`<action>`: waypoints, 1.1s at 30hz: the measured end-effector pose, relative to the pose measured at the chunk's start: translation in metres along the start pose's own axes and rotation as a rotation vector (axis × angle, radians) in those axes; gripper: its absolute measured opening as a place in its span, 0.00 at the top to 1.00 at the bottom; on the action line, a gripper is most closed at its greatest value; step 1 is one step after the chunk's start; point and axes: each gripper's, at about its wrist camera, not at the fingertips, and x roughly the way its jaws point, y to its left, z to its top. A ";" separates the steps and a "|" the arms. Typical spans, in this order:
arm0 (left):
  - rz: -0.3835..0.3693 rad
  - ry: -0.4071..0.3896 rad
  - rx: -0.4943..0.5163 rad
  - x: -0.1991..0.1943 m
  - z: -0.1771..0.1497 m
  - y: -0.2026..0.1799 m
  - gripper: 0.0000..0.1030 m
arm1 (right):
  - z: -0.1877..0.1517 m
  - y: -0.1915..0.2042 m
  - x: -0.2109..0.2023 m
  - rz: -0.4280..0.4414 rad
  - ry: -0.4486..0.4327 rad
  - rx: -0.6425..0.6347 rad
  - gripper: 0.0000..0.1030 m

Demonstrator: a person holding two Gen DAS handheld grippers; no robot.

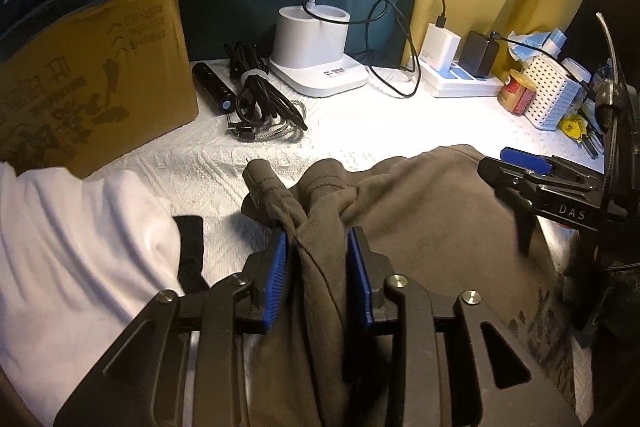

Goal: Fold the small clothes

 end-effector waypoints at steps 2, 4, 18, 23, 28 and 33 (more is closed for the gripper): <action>-0.008 -0.007 -0.013 -0.007 -0.005 -0.002 0.47 | -0.003 0.002 -0.005 0.001 0.001 0.001 0.38; -0.011 -0.010 -0.016 -0.013 -0.010 -0.006 0.46 | -0.007 0.006 -0.010 0.005 0.001 -0.003 0.38; -0.012 0.025 -0.024 -0.037 -0.055 -0.019 0.45 | -0.056 0.035 -0.050 0.023 0.045 -0.061 0.38; 0.011 0.023 -0.025 -0.042 -0.066 -0.018 0.39 | -0.075 0.041 -0.060 0.014 0.068 -0.069 0.38; 0.011 0.010 -0.032 -0.050 -0.075 -0.017 0.39 | -0.091 0.045 -0.068 -0.013 0.082 -0.084 0.37; 0.009 -0.001 -0.018 -0.059 -0.082 -0.023 0.39 | -0.099 0.045 -0.078 -0.035 0.077 -0.074 0.37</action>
